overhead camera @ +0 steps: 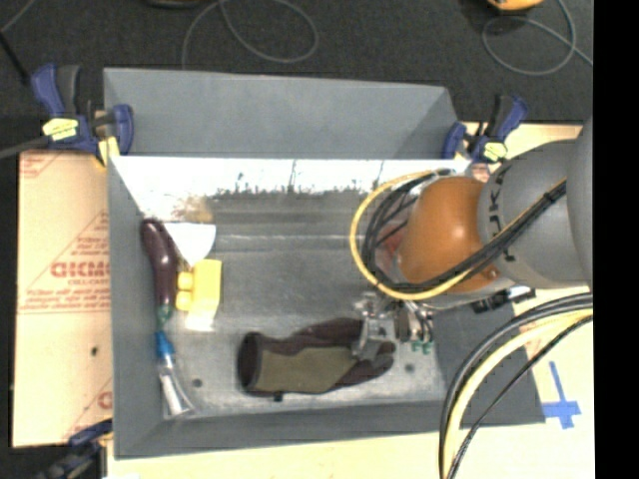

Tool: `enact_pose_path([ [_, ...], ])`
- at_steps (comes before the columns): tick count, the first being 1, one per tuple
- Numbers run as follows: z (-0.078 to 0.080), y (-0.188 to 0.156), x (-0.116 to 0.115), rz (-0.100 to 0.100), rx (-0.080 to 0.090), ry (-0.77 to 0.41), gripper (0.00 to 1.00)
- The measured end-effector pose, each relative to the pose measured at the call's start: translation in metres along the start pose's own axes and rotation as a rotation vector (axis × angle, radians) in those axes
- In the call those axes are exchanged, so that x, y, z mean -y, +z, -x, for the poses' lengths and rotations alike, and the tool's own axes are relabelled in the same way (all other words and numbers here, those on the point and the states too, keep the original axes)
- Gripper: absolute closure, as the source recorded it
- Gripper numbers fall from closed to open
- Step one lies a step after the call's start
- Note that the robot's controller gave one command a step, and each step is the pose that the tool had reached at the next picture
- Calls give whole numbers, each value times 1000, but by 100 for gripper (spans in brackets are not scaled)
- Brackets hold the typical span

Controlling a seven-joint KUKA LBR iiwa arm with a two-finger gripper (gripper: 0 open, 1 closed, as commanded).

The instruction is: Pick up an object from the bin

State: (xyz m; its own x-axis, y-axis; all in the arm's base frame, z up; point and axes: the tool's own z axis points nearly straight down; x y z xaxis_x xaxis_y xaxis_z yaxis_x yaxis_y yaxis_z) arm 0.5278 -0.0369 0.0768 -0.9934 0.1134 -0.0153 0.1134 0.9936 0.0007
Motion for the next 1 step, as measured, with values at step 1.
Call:
enact_pose_path([
  [1, 0, 0, 0, 0, 0, -1, 100],
])
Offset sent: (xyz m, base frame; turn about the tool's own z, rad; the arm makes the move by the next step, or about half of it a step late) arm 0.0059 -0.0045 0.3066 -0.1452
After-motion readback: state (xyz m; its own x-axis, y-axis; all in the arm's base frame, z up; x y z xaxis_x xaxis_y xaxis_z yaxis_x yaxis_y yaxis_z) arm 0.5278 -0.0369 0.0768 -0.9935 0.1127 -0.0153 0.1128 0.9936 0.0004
